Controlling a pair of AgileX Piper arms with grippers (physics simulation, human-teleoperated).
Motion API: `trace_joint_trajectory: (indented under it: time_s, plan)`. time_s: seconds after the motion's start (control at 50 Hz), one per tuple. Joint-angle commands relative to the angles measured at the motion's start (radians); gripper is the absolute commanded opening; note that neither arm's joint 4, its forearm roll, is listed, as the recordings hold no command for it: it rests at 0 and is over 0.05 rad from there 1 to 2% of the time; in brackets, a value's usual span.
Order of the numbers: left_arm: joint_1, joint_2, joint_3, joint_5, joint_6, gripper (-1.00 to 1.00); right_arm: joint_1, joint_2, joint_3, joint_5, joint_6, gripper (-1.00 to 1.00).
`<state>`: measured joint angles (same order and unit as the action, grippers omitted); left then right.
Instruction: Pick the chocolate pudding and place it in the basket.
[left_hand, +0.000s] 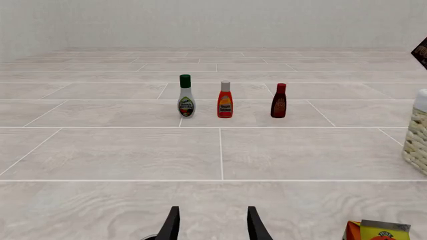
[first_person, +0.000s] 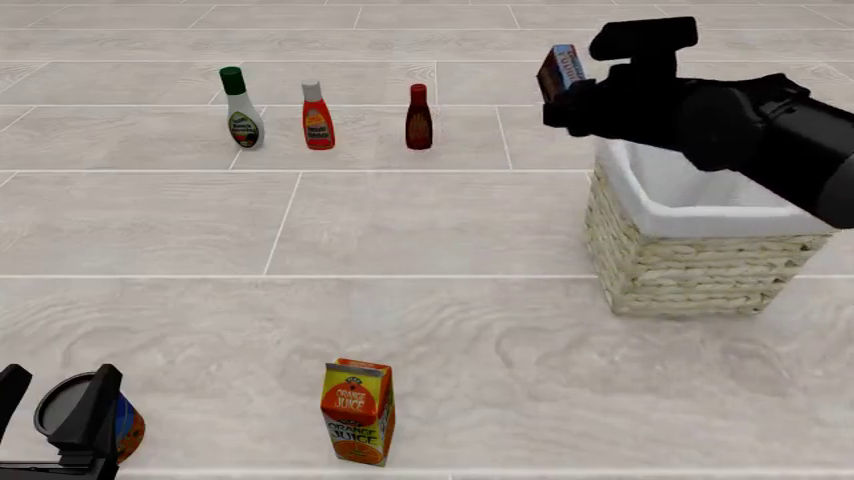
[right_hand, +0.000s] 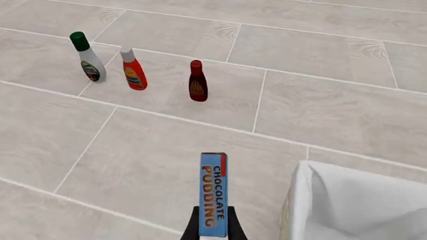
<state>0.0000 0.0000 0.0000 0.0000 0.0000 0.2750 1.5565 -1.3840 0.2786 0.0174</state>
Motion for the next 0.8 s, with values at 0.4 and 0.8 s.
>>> trace_joint_trajectory:
  time_s: [0.4, 0.8]
  plan:
    - [0.000, 0.000, 0.000, 0.000, 0.000, 1.00, -0.158, -0.061, -0.046, 0.099, -0.008, -1.00]
    - [0.000, 0.000, 0.000, 0.000, 0.000, 1.00, -0.243, -0.108, -0.032, 0.127, 0.004, -1.00]
